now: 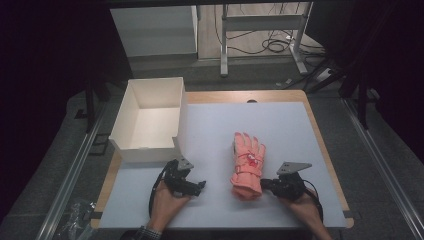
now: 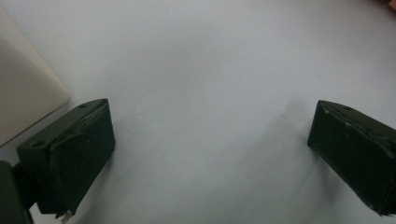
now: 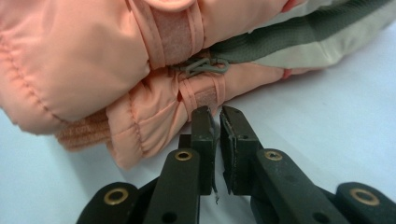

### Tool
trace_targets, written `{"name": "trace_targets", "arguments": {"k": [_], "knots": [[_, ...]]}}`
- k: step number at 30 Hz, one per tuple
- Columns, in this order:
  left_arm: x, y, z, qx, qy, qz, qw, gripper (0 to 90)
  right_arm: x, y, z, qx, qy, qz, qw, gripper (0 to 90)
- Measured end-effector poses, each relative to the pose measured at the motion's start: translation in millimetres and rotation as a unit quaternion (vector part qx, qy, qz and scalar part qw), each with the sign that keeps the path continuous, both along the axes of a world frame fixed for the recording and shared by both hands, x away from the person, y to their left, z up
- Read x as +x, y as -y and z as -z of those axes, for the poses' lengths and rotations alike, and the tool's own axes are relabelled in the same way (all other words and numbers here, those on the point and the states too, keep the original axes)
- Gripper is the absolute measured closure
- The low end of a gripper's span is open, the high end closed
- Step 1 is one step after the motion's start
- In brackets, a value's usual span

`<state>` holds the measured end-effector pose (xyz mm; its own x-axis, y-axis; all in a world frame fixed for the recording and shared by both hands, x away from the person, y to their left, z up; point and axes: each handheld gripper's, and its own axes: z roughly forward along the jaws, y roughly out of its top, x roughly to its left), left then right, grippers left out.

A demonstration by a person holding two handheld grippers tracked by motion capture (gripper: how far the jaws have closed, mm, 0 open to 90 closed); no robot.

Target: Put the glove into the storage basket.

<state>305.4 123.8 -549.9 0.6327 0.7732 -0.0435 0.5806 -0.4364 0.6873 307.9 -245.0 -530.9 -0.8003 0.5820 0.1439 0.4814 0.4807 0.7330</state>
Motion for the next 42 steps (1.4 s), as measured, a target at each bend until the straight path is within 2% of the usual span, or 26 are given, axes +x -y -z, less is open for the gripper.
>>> {"name": "trace_targets", "arguments": {"k": [7,25,31,32,33,39,42], "knots": [[0.0,0.0,0.0,0.0,0.0,0.0,1.0,0.5,0.1,-13.8,1.0,-0.002,0.003,-0.007,1.0,82.0],[0.6,-0.2,-0.2,0.002,-0.001,0.002,1.0,0.3,9.8,-53.9,3.6,0.004,-0.006,-0.014,0.9999,81.3],[0.4,-0.2,-0.3,0.001,-0.003,0.001,1.0,0.3,7.3,-53.0,2.1,-0.001,-0.002,-0.019,0.9998,78.6],[0.4,-0.3,-0.3,0.0,-0.004,0.001,1.0,0.3,6.1,-50.3,1.1,-0.012,0.011,-0.019,0.9997,77.1],[0.4,-0.3,-0.4,0.0,-0.004,0.001,1.0,0.3,5.6,-48.3,0.5,-0.014,0.013,-0.016,0.9997,76.5],[0.9,-2.0,-2.2,0.001,-0.006,0.005,1.0,3.3,7.6,-26.8,-3.4,-0.016,0.025,0.014,0.9995,70.7],[3.1,-4.0,-8.8,-0.01,-0.014,0.011,0.9998,3.8,8.4,-14.2,-5.0,-0.011,0.027,0.033,0.999,66.5]]}}
